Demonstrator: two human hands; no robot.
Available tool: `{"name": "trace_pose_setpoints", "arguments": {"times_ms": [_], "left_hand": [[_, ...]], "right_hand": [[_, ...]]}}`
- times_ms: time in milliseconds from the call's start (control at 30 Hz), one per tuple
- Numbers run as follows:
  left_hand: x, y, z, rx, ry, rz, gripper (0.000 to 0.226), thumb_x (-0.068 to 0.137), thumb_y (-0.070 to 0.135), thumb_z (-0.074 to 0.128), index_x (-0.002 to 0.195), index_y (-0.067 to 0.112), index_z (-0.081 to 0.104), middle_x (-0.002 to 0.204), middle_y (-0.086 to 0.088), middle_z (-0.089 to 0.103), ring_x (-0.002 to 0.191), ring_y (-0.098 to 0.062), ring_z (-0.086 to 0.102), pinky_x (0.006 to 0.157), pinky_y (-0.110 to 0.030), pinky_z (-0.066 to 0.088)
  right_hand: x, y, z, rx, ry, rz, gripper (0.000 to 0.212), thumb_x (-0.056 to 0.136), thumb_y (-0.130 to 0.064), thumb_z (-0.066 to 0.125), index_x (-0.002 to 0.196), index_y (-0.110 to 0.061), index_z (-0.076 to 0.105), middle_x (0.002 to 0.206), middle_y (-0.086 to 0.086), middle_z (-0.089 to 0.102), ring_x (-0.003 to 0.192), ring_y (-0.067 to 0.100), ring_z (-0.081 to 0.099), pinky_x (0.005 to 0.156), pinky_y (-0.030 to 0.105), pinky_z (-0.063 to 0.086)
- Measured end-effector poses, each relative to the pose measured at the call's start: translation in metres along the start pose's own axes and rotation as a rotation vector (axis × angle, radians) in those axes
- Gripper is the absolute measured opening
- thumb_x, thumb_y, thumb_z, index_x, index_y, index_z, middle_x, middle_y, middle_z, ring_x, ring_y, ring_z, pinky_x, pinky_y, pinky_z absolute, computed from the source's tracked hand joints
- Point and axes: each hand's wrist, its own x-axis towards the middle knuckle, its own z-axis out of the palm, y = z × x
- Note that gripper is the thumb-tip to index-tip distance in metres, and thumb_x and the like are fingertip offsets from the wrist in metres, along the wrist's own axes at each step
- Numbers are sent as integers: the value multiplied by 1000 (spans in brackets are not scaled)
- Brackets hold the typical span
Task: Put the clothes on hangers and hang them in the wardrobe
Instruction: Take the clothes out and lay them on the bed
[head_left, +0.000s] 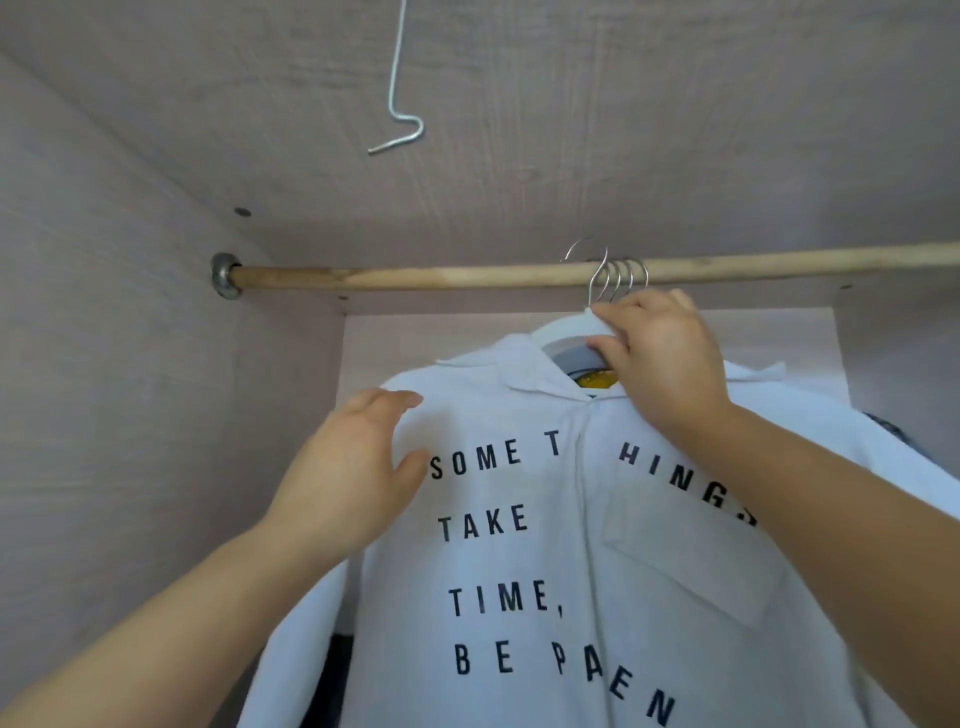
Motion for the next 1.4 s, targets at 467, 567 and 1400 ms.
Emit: {"name": "trace_pose_setpoints", "arguments": {"times_ms": [467, 567, 1400], "left_hand": [[-74, -14, -57, 63, 268, -79, 39, 95, 23, 43, 133, 15, 47, 130, -2, 53, 121, -20, 45, 97, -32, 34], [-110, -28, -69, 69, 260, -209, 34, 95, 21, 46, 128, 18, 53, 121, 1, 61, 112, -15, 52, 91, -25, 37], [-448, 102, -287, 985, 486, -743, 17, 85, 25, 57, 97, 23, 68, 85, 11, 66, 82, -5, 49, 77, -23, 36]], "right_hand": [[-56, -105, -17, 325, 107, -223, 29, 78, -20, 72, 107, -19, 70, 95, 6, 67, 89, 32, 61, 69, 32, 45], [-79, -134, -17, 422, 129, -273, 28, 77, -22, 69, 105, -18, 71, 92, 4, 67, 84, 31, 59, 68, 32, 46], [-291, -404, -142, 1539, 84, -278, 20, 85, -19, 68, 101, -8, 71, 89, 11, 68, 73, 35, 59, 75, 35, 45]]}}
